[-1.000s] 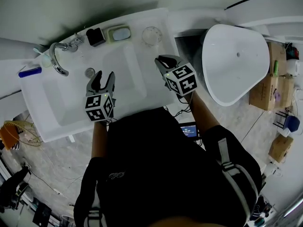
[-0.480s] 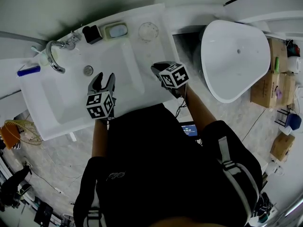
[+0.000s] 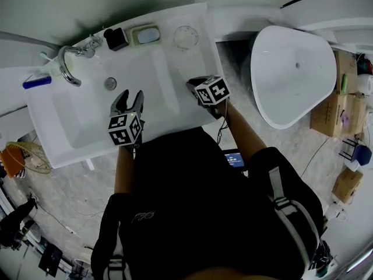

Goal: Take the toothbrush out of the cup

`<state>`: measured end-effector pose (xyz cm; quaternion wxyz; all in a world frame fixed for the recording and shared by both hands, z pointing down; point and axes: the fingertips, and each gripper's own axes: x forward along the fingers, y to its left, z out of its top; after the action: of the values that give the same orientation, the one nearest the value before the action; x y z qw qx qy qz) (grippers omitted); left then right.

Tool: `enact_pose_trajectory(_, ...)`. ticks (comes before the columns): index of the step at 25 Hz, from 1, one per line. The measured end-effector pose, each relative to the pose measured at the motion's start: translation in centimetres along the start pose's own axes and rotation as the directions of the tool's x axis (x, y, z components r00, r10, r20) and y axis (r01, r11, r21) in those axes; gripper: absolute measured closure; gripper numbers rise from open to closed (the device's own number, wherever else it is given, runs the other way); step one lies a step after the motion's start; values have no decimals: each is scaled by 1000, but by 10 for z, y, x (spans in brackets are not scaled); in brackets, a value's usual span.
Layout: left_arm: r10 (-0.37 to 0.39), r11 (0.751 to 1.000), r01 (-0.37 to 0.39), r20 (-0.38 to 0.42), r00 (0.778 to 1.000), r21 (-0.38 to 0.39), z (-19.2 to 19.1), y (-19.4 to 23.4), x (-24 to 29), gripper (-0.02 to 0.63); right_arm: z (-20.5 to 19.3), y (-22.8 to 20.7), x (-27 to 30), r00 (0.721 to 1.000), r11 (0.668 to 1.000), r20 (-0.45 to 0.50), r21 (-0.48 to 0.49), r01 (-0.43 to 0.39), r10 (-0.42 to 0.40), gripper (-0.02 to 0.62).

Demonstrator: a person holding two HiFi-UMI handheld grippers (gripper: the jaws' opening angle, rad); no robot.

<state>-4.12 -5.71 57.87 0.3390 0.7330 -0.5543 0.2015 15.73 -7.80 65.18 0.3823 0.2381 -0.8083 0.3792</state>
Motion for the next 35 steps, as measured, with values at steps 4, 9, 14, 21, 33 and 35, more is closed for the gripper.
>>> enact_pose_trajectory(4,3,1000,-3,0,1000,-3,-1,0,1,394,-1,-1,3,1000,1000,-5,3,1,-1,545)
enact_pose_trajectory(9,4,1000,-4,-5,1000,-8,-3,1,1,394,-2,-3,6,1000,1000,-14,2,8,-8,545)
enact_pose_trajectory(14,7,1000,-7,-12,1000,-14,-6,2,2,394,-4,-9,8,999,999,-28,-19,34,-34,545)
enact_pose_trajectory(21,16,1000,-16,-10,1000,-15,-5,5,3,394,0,-16,3,998,998,-4,-31,62,-62,515)
enact_pose_trajectory(33,49,998,-48,23,999,-26,3,-1,0,394,21,0,-17,993,987,95,-138,82,-69,486)
enact_pose_trajectory(35,62,998,-61,31,998,-31,4,0,-2,394,24,3,-20,991,982,111,-167,88,-70,479)
